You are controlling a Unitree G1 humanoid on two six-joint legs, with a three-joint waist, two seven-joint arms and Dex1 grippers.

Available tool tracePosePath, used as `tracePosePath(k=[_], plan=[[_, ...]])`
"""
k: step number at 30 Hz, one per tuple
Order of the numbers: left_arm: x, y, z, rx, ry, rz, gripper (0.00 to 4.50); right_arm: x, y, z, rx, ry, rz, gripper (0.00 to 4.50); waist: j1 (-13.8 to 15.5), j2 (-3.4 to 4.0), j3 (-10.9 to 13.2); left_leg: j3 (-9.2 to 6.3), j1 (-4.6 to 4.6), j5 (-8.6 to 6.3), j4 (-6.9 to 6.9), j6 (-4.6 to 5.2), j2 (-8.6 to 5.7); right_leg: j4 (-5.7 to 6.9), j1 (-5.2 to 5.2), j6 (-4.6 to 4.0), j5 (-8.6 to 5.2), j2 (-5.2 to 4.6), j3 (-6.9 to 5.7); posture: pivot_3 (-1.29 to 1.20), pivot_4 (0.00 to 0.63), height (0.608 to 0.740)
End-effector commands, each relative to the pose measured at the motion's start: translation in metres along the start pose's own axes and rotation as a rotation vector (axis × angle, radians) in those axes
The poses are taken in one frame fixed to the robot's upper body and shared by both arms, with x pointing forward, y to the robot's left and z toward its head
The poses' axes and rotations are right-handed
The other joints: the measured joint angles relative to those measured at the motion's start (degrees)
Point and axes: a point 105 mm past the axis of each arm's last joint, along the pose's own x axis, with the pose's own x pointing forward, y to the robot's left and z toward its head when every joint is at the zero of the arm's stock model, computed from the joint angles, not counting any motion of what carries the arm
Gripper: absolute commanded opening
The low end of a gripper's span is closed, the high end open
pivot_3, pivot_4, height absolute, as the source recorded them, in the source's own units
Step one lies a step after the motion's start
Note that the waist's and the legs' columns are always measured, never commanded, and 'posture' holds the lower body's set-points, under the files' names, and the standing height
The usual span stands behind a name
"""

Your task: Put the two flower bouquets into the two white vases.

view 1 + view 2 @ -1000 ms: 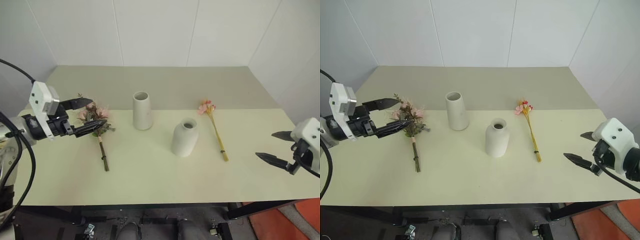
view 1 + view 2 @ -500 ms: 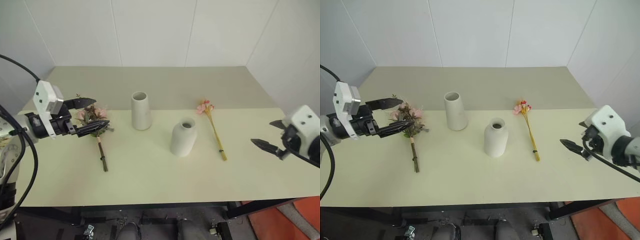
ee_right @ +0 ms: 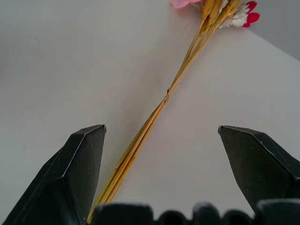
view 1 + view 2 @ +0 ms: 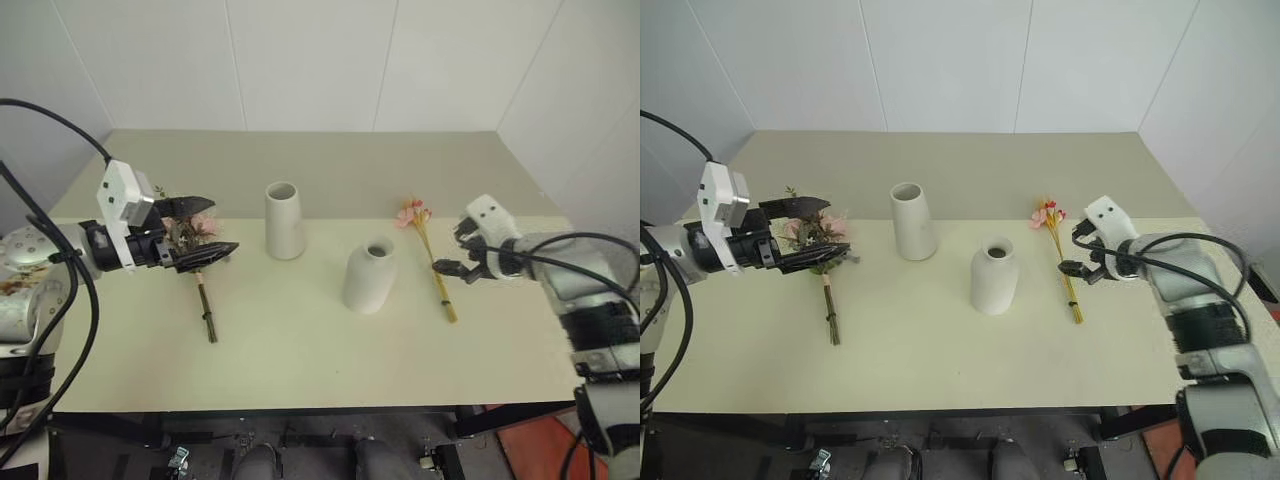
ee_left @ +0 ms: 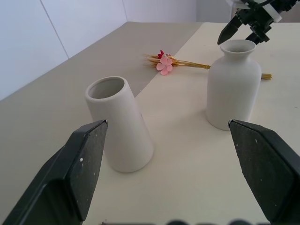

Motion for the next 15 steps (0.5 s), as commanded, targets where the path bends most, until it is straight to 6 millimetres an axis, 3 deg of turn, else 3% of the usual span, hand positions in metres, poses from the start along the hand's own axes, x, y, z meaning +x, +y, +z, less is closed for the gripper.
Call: tracePosePath(k=[1, 5, 7, 11, 15], plan=[[-0.001, 0.000, 0.011, 0.047, -0.025, -0.003, 4.49, 0.010, -0.013, 0.009, 0.007, 0.008, -0.053, 4.50, 0.0, 0.00, 0.0, 0.00, -0.01, 0.00, -0.01, 0.00, 0.00, -0.01, 0.00, 0.00, 0.00, 0.00, 0.00, 0.00, 0.150, 0.740], [-0.002, 0.000, 0.011, 0.048, -0.020, -0.002, 4.49, 0.027, -0.013, 0.006, 0.035, 0.042, -0.048, 4.50, 0.0, 0.00, 0.0, -0.03, 0.00, 0.00, -0.01, 0.00, 0.00, -0.01, 0.01, 0.00, 0.01, 0.00, -0.04, 0.00, 0.150, 0.740], [-0.003, 0.000, 0.010, 0.045, -0.016, 0.000, 4.50, 0.032, -0.011, 0.007, 0.065, 0.045, -0.040, 4.11, 0.0, 0.00, 0.0, -0.04, -0.01, 0.00, -0.01, 0.00, -0.01, -0.01, 0.02, 0.00, 0.02, -0.01, -0.04, 0.00, 0.150, 0.740], [-0.005, -0.001, 0.006, 0.040, -0.003, 0.004, 4.50, 0.042, -0.005, 0.003, 0.080, 0.081, -0.031, 2.89, -0.4, 0.02, 0.0, -0.04, 0.04, 0.00, -0.01, 0.00, 0.00, 0.02, 0.03, -0.01, 0.03, -0.01, -0.03, 0.00, 0.150, 0.740], [-0.006, -0.002, 0.007, 0.037, -0.009, 0.013, 4.50, 0.046, -0.005, 0.006, 0.091, 0.081, -0.044, 1.39, -0.9, 0.01, 0.0, -0.07, 0.06, 0.00, -0.02, 0.00, 0.00, 0.03, 0.07, -0.01, 0.03, 0.00, -0.05, 0.00, 0.150, 0.740]])
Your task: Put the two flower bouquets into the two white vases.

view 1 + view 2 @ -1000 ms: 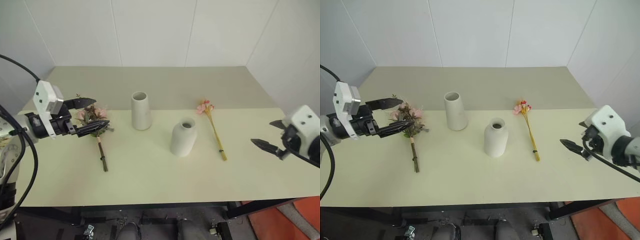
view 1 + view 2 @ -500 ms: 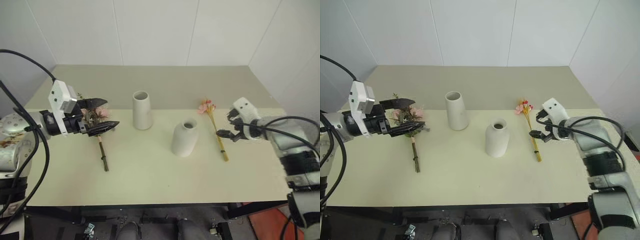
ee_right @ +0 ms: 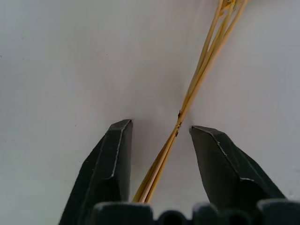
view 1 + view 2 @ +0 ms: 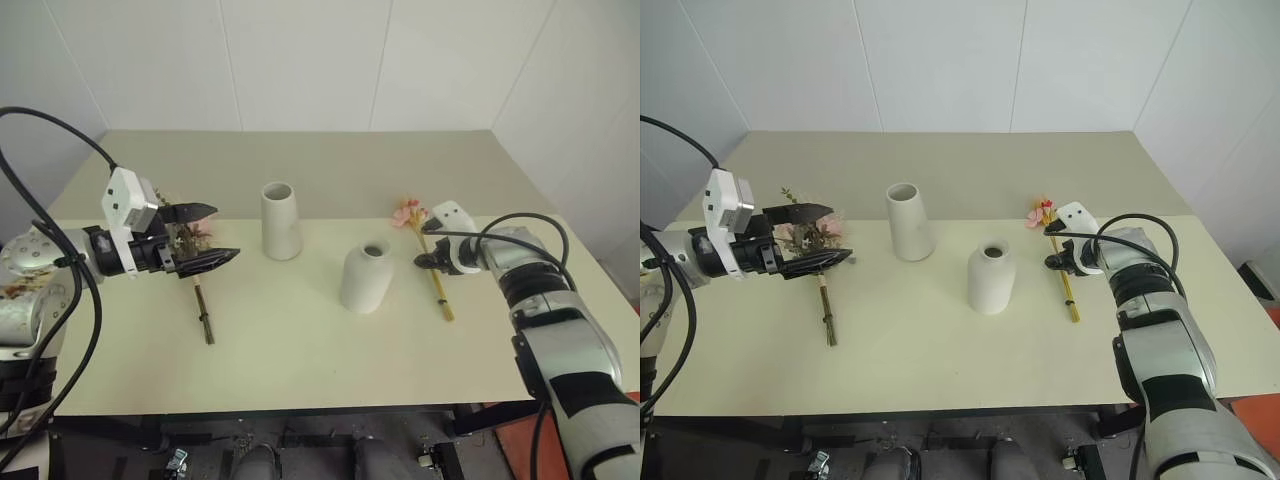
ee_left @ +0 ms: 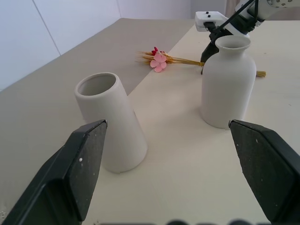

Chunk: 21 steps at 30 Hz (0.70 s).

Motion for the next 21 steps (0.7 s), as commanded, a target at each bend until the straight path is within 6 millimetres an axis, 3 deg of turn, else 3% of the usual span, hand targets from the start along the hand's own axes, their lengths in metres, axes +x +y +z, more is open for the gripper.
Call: tracePosePath(k=[1, 4, 7, 9, 12, 14, 16, 18, 21], plan=[[-0.006, 0.002, 0.014, 0.055, -0.026, 0.023, 4.50, -0.001, -0.006, 0.005, 0.003, -0.006, -0.039, 1.08, -0.1, 0.00, 0.0, -0.01, 0.00, 0.00, 0.00, 0.00, 0.00, -0.01, 0.01, 0.00, 0.00, 0.00, 0.00, 0.00, 0.150, 0.740], [-0.006, 0.001, 0.013, 0.052, -0.025, 0.024, 4.50, -0.002, -0.009, 0.008, 0.005, -0.013, -0.069, 0.03, -0.4, 0.00, 0.0, -0.01, 0.00, 0.00, 0.00, 0.00, 0.00, 0.00, 0.00, 0.00, 0.00, 0.00, -0.01, 0.00, 0.150, 0.740], [-0.006, 0.001, 0.013, 0.051, -0.027, 0.023, 4.50, -0.009, -0.017, 0.024, 0.017, -0.094, -0.121, 0.03, -0.6, 0.01, 0.0, -0.03, -0.02, 0.00, 0.00, 0.00, 0.00, 0.00, -0.01, 0.00, 0.00, 0.00, -0.01, 0.00, 0.150, 0.740], [-0.005, 0.001, 0.013, 0.049, -0.029, 0.019, 4.50, -0.032, -0.033, 0.059, 0.006, -0.323, -0.272, 0.03, -0.5, 0.01, 0.0, -0.03, -0.05, 0.00, -0.02, 0.00, -0.01, 0.00, -0.04, 0.00, 0.00, -0.01, -0.01, 0.00, 0.150, 0.740], [-0.003, 0.002, 0.013, 0.046, -0.030, 0.011, 4.50, -0.086, -0.046, 0.099, -0.019, -0.676, -0.528, 0.03, -0.4, 0.07, 0.0, -0.07, -0.21, 0.00, -0.05, 0.00, -0.04, 0.06, -0.20, 0.01, 0.01, -0.04, -0.02, 0.00, 0.150, 0.740], [-0.001, 0.002, 0.013, 0.046, -0.030, 0.004, 4.50, -0.113, -0.040, 0.109, 0.007, -0.804, -0.514, 0.03, -0.4, 0.08, 0.1, -0.12, -0.28, 0.00, -0.07, 0.00, -0.04, 0.08, -0.27, 0.02, 0.01, -0.03, -0.06, 0.00, 0.150, 0.740], [0.001, 0.002, 0.015, 0.047, -0.033, -0.004, 4.50, -0.152, -0.018, 0.121, 0.104, -1.055, -0.334, 0.03, -0.2, 0.09, 0.1, -0.18, -0.30, 0.00, -0.10, 0.00, -0.02, 0.04, -0.25, 0.01, 0.01, -0.02, -0.10, 0.00, 0.150, 0.740], [0.002, 0.002, 0.016, 0.050, -0.035, -0.010, 4.50, -0.180, 0.005, 0.123, 0.142, -1.190, -0.182, 0.03, -0.1, 0.09, 0.1, -0.23, -0.27, 0.00, -0.10, 0.00, -0.01, 0.03, -0.20, 0.01, 0.01, -0.01, -0.15, 0.00, 0.150, 0.740], [0.002, 0.003, 0.016, 0.053, -0.035, -0.015, 4.50, -0.203, 0.033, 0.120, 0.165, -1.296, -0.042, 0.03, -0.1, 0.09, 0.1, -0.27, -0.19, 0.00, -0.08, 0.00, -0.01, 0.05, -0.10, 0.01, 0.01, -0.01, -0.18, 0.00, 0.150, 0.740]])
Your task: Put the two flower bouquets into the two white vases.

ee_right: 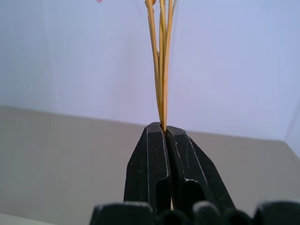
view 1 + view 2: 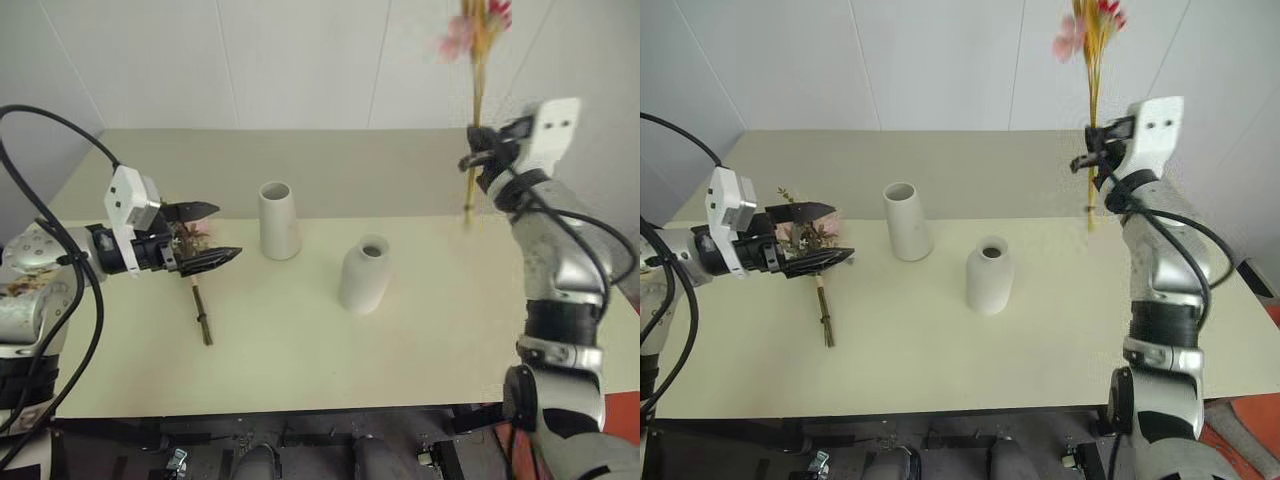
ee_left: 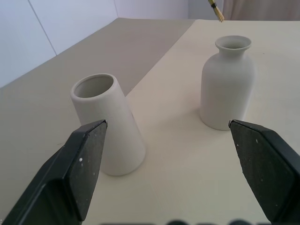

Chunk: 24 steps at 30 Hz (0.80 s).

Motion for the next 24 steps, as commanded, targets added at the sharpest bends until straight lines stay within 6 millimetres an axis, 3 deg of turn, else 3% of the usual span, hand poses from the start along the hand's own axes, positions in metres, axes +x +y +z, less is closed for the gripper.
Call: tracePosePath(k=[1, 3, 8, 24], plan=[[-0.001, 0.002, 0.011, 0.047, -0.021, -0.003, 4.50, -0.019, 0.029, 0.038, 0.127, -0.164, 0.117, 0.03, 0.0, 0.00, 0.0, 0.01, 0.08, 0.00, 0.00, 0.00, 0.00, 0.00, 0.07, 0.00, 0.00, 0.00, 0.00, 0.00, 0.150, 0.740], [-0.001, 0.003, 0.011, 0.047, -0.020, -0.005, 4.50, -0.025, 0.043, 0.043, 0.216, -0.214, 0.151, 0.03, -0.1, 0.00, 0.0, 0.02, 0.15, 0.00, 0.00, 0.00, 0.01, 0.02, 0.11, -0.02, 0.01, 0.02, 0.01, 0.00, 0.150, 0.740], [0.000, 0.003, 0.013, 0.047, -0.025, -0.008, 4.50, -0.029, 0.070, 0.031, 0.279, -0.226, 0.192, 0.03, -0.1, 0.01, 0.0, 0.03, 0.14, 0.00, 0.00, 0.00, 0.03, 0.03, 0.07, -0.03, 0.01, 0.05, 0.02, 0.00, 0.150, 0.740], [-0.009, 0.001, 0.013, 0.051, -0.009, 0.023, 4.50, -0.007, 0.095, 0.004, 0.328, -0.195, 0.272, 0.03, -0.1, 0.02, 0.0, 0.03, 0.11, 0.00, -0.01, 0.00, 0.04, 0.01, 0.03, -0.03, 0.01, 0.06, 0.02, 0.00, 0.150, 0.740]])
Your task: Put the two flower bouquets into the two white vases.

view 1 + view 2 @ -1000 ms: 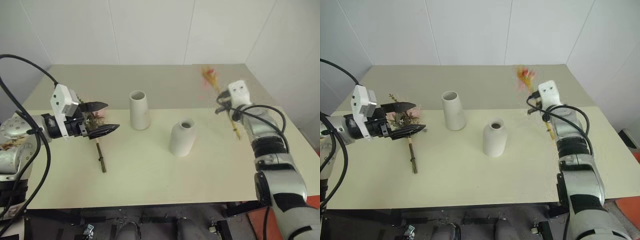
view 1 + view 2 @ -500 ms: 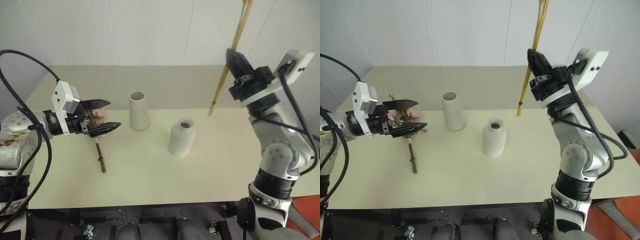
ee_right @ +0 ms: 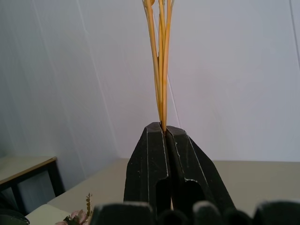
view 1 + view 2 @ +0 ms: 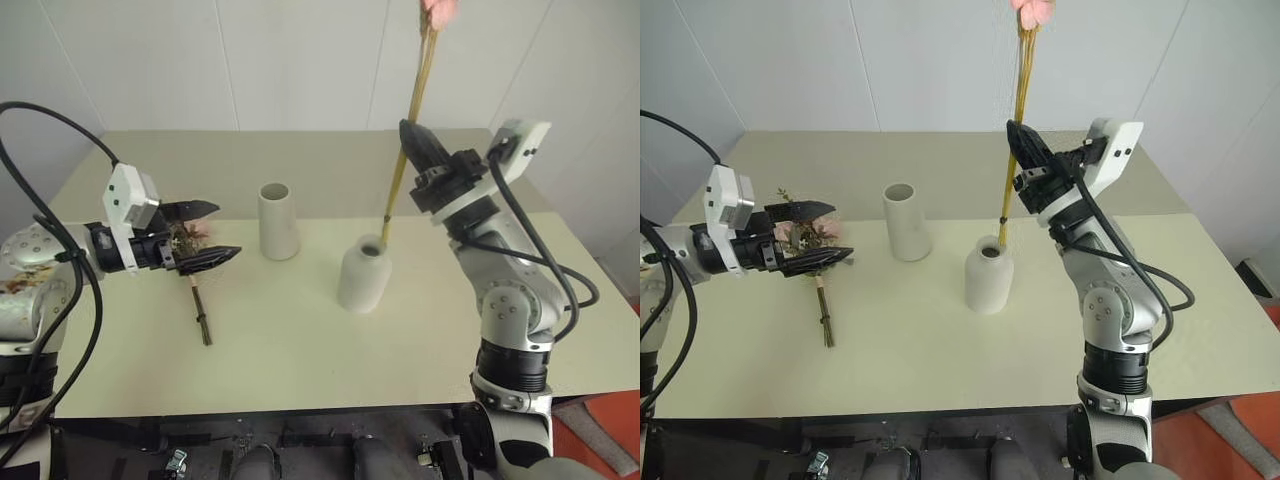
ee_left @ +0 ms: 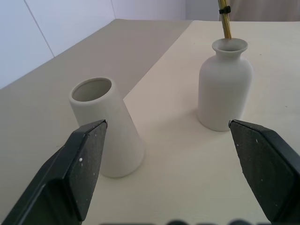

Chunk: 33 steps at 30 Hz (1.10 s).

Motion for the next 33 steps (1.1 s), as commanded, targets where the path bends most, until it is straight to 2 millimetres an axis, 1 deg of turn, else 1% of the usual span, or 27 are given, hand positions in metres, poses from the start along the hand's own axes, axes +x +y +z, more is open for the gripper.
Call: tracePosePath(k=[1, 4, 9, 13, 16, 17, 18, 19, 21, 22, 23, 25, 27, 28, 30, 31, 33], plan=[[-0.008, 0.001, 0.014, 0.054, -0.019, 0.025, 4.50, 0.002, 0.004, 0.004, -0.022, -0.043, 0.021, 0.03, 0.0, 0.00, 0.0, 0.00, 0.00, 0.00, 0.00, 0.00, 0.00, 0.00, 0.00, 0.00, 0.00, 0.00, 0.00, 0.00, 0.150, 0.740], [-0.011, 0.001, 0.015, 0.057, -0.014, 0.034, 4.50, 0.001, 0.005, -0.004, -0.024, -0.020, 0.031, 0.03, 0.0, 0.00, 0.0, 0.00, 0.01, 0.00, 0.00, 0.00, 0.00, 0.00, 0.01, 0.00, 0.00, 0.00, 0.00, 0.00, 0.150, 0.740], [-0.014, 0.001, 0.016, 0.060, -0.010, 0.040, 4.50, -0.004, 0.011, -0.007, -0.004, -0.027, 0.067, 0.03, 0.1, 0.00, 0.0, 0.00, -0.01, 0.00, 0.00, 0.00, 0.00, -0.01, 0.00, 0.00, 0.00, 0.00, 0.00, 0.00, 0.150, 0.740], [-0.014, 0.000, 0.017, 0.062, -0.010, 0.041, 4.50, -0.015, 0.014, -0.007, -0.016, -0.032, 0.092, 1.04, 0.2, 0.00, 0.0, 0.00, 0.01, 0.00, -0.01, 0.00, 0.01, -0.02, 0.01, 0.00, -0.01, 0.00, -0.01, 0.00, 0.150, 0.740], [-0.014, 0.001, 0.017, 0.058, -0.009, 0.041, 4.50, -0.026, 0.018, -0.005, -0.020, -0.038, 0.116, 2.03, 0.4, 0.00, 0.0, 0.00, -0.01, 0.00, 0.00, 0.00, 0.00, -0.02, 0.00, 0.00, -0.01, 0.00, -0.01, 0.00, 0.150, 0.740], [-0.015, 0.001, 0.016, 0.057, -0.008, 0.042, 4.50, -0.030, 0.020, -0.003, -0.021, -0.039, 0.128, 2.43, 0.5, 0.01, 0.0, 0.00, 0.00, 0.00, 0.00, 0.00, 0.00, -0.01, 0.00, 0.00, -0.01, 0.00, -0.01, 0.00, 0.150, 0.740], [-0.015, 0.003, 0.016, 0.040, -0.011, 0.057, 4.50, -0.036, 0.023, -0.005, -0.053, -0.003, 0.162, 2.83, 0.6, 0.01, 0.0, 0.00, 0.00, 0.00, 0.00, 0.00, 0.01, -0.01, 0.01, 0.00, -0.01, 0.00, -0.01, 0.00, 0.150, 0.740], [-0.016, 0.004, 0.015, 0.028, -0.013, 0.068, 4.50, -0.041, 0.026, -0.006, -0.077, 0.025, 0.187, 3.11, 0.8, 0.01, 0.0, 0.01, 0.00, 0.00, -0.01, 0.00, 0.00, -0.02, 0.00, 0.00, -0.01, 0.00, -0.01, 0.00, 0.150, 0.740], [-0.016, 0.016, 0.014, -0.009, -0.005, 0.167, 4.50, -0.051, 0.026, -0.007, -0.143, 0.090, 0.226, 3.76, 0.9, 0.01, 0.0, 0.01, -0.02, 0.00, 0.00, 0.00, 0.00, -0.05, 0.01, 0.01, -0.01, 0.00, -0.01, 0.00, 0.150, 0.740], [-0.016, 0.026, 0.010, -0.046, 0.017, 0.257, 4.50, -0.057, 0.023, -0.007, -0.179, 0.137, 0.247, 3.76, 1.0, 0.01, 0.0, 0.01, 0.00, 0.00, 0.01, 0.00, -0.01, -0.05, 0.03, 0.01, -0.01, -0.01, -0.01, 0.00, 0.150, 0.740], [-0.015, 0.040, 0.002, -0.092, 0.065, 0.381, 4.50, -0.065, 0.018, -0.007, -0.247, 0.208, 0.268, 3.76, 1.3, 0.01, 0.0, 0.01, 0.02, 0.00, 0.01, 0.00, -0.01, -0.05, 0.05, 0.02, -0.02, -0.02, -0.01, 0.00, 0.150, 0.740], [-0.015, 0.057, -0.015, -0.168, 0.173, 0.559, 4.50, -0.079, 0.006, -0.009, -0.312, 0.367, 0.281, 3.76, 1.8, -0.01, 0.0, -0.08, 0.03, 0.00, 0.08, 0.00, -0.04, -0.06, 0.13, 0.06, -0.04, -0.03, -0.09, 0.00, 0.150, 0.740], [-0.014, 0.060, -0.026, -0.251, 0.260, 0.633, 4.50, -0.088, -0.003, -0.009, -0.391, 0.474, 0.278, 3.76, 1.8, -0.04, 0.0, -0.08, 0.04, 0.00, 0.09, 0.00, -0.06, -0.07, 0.17, 0.10, -0.05, -0.03, -0.09, 0.00, 0.150, 0.740], [-0.012, 0.061, -0.030, -0.312, 0.271, 0.647, 4.50, -0.092, -0.008, -0.008, -0.399, 0.523, 0.278, 3.76, 1.7, -0.05, 0.0, -0.09, 0.03, 0.00, 0.09, 0.00, -0.07, -0.07, 0.16, 0.10, -0.05, -0.03, -0.09, 0.00, 0.150, 0.740], [-0.007, 0.059, -0.044, -0.442, 0.346, 0.678, 4.50, -0.104, -0.016, -0.003, -0.427, 0.639, 0.282, 3.76, 1.8, -0.05, 0.0, -0.10, 0.01, 0.00, 0.08, 0.00, -0.06, -0.07, 0.14, 0.09, -0.05, -0.01, -0.09, 0.00, 0.150, 0.740], [-0.004, 0.057, -0.052, -0.507, 0.380, 0.702, 4.50, -0.109, -0.019, 0.001, -0.452, 0.684, 0.286, 3.76, 1.8, -0.05, 0.0, -0.10, -0.02, 0.00, 0.08, 0.00, -0.07, -0.07, 0.12, 0.08, -0.04, -0.01, -0.09, 0.00, 0.150, 0.740], [-0.001, 0.055, -0.060, -0.575, 0.420, 0.730, 4.50, -0.113, -0.020, 0.004, -0.479, 0.724, 0.295, 3.76, 1.7, -0.10, 0.0, -0.11, -0.02, 0.00, 0.08, 0.00, -0.07, -0.09, 0.14, 0.08, -0.04, -0.01, -0.09, 0.00, 0.150, 0.740]])
